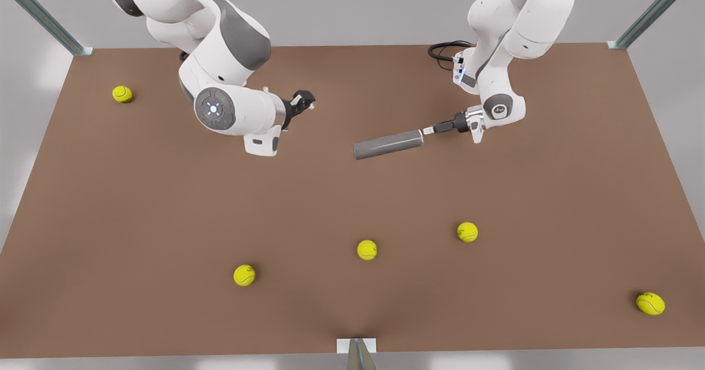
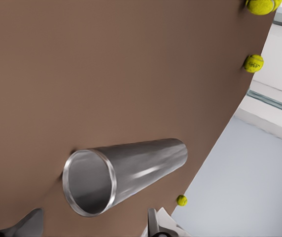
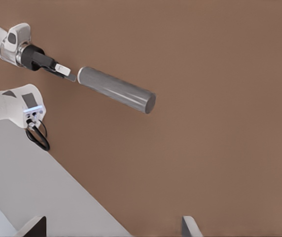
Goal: Put the tennis tube upright
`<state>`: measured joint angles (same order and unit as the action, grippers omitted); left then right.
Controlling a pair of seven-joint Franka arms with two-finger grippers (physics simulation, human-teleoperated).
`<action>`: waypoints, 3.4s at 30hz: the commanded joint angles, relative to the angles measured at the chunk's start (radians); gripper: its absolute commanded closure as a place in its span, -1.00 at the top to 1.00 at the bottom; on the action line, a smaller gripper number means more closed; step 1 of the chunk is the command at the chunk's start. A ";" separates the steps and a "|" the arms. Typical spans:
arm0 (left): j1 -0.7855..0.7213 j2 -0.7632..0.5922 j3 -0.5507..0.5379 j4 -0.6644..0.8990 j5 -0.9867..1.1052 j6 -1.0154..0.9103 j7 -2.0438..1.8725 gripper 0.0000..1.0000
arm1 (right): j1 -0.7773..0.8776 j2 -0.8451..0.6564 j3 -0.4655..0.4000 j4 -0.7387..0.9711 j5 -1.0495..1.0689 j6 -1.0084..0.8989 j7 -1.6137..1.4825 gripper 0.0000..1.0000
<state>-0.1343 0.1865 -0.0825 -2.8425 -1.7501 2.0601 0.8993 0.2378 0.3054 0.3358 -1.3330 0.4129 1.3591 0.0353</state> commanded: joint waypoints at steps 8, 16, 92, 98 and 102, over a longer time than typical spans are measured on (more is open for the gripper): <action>-0.005 0.013 -0.089 -0.003 -0.184 0.009 0.029 1.00 | -0.015 -0.006 -0.004 0.006 -0.525 -0.008 -0.026 1.00; -0.005 0.041 -0.092 -0.002 -0.206 0.005 0.047 1.00 | -0.638 0.075 -0.015 -0.009 -0.529 -0.009 -0.018 1.00; 0.002 0.019 -0.178 0.095 -0.290 0.011 0.047 -0.11 | -0.664 0.110 -0.015 -0.048 -0.577 -0.078 -0.020 1.00; 0.002 -0.012 -0.186 0.095 -0.289 0.011 0.047 -0.23 | -0.669 0.115 -0.015 -0.048 -0.577 -0.078 -0.020 1.00; 0.002 -0.021 -0.186 0.095 -0.285 0.011 0.049 -0.30 | -0.666 0.115 -0.015 -0.048 -0.577 -0.078 -0.020 1.00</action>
<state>-0.1311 0.1657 -0.2721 -2.7411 -2.0377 2.0709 0.9480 -0.4280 0.4204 0.3205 -1.3806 -0.1642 1.2809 0.0168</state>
